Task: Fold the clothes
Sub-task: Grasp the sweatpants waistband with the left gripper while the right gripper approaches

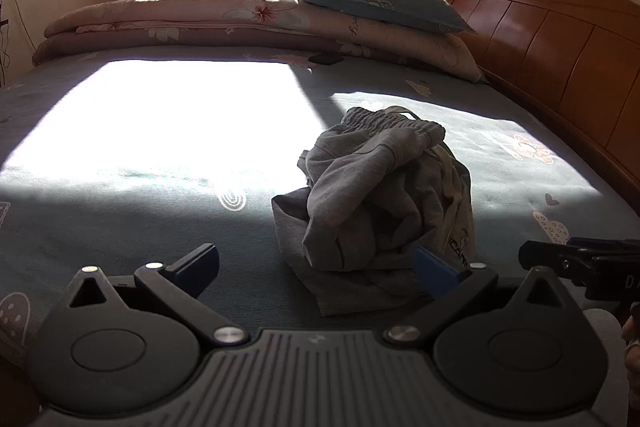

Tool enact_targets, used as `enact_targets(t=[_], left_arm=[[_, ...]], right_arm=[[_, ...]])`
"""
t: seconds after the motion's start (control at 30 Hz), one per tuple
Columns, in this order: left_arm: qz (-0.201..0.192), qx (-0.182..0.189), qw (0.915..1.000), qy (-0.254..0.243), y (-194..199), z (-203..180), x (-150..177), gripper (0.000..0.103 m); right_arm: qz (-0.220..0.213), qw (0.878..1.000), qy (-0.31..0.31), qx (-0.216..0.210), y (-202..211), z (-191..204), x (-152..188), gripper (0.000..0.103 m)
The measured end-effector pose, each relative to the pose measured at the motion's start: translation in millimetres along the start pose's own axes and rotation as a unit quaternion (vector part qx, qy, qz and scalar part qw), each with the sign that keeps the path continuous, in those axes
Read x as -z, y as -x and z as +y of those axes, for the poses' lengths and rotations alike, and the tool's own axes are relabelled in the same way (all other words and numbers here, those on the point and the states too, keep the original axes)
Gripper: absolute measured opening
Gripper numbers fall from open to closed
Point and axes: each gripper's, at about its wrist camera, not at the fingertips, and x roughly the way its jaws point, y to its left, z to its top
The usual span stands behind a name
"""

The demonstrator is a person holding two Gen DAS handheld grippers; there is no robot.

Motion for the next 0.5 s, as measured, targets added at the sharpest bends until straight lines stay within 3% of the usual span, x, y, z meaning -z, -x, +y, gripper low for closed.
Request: enact_targets(t=[0.07, 0.2, 0.37, 0.4, 0.5], left_arm=[[0.003, 0.009, 1.0, -0.001, -6, -2, 0, 0.102], [-0.044, 0.039, 0.9982, -0.008, -4, -3, 1, 0.102], [-0.039, 0.014, 0.9983, -0.04, -13, -8, -5, 0.1], [-0.038, 0.012, 0.9982, -0.044, -15, -8, -6, 0.097], [-0.033, 0.016, 0.9981, -0.05, -19, -11, -14, 0.069]], right_arm=[[0.012, 1.0, -0.001, -0.002, -10, -2, -1, 0.102], [0.011, 1.0, 0.011, -0.004, -20, -3, 0, 0.098], [-0.01, 0.999, 0.038, 0.009, -23, -5, 0, 0.092], [-0.009, 0.999, 0.042, 0.01, -24, -6, -1, 0.086], [-0.004, 0.999, 0.045, 0.011, -30, -11, 1, 0.077]])
